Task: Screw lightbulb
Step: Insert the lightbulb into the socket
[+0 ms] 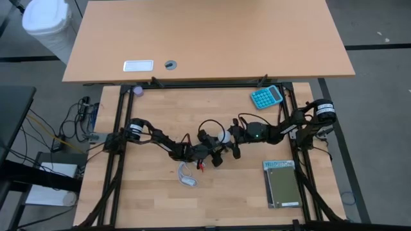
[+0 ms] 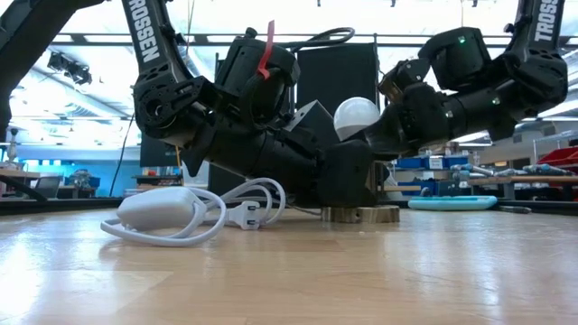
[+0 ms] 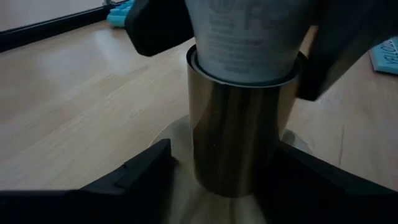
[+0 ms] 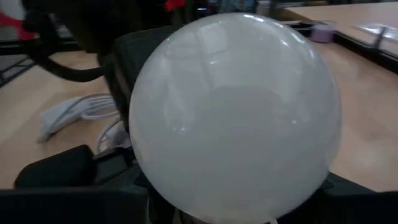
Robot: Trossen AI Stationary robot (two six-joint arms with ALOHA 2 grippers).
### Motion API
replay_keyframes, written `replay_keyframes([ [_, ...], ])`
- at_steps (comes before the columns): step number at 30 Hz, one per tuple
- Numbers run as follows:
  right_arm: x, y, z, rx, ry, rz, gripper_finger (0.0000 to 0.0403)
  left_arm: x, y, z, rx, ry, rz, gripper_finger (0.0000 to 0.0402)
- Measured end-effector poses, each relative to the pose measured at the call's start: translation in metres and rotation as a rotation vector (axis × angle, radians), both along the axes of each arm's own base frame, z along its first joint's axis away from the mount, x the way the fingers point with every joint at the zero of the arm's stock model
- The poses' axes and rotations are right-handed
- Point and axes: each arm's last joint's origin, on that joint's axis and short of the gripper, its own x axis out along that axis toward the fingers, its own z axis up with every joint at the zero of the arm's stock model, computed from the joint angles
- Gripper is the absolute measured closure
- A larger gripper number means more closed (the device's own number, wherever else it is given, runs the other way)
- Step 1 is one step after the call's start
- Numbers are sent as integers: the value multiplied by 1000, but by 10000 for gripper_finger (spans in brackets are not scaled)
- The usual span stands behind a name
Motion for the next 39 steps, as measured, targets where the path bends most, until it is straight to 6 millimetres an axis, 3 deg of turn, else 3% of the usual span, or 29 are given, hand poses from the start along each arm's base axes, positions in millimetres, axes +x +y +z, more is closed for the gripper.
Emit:
replay_keyframes([
  [9,0,17,0,49,-7,-152,202,0,0,0,3,1,10,133],
  [18,13,35,6,53,25,-288,204,0,1,0,3,-1,18,133],
  [27,14,40,6,120,13,-406,204,0,1,0,-3,-2,25,133],
  [34,14,42,6,78,25,-379,201,0,1,0,-3,-2,25,133],
  [39,16,39,8,62,37,-267,171,0,1,0,-2,-2,25,133],
])
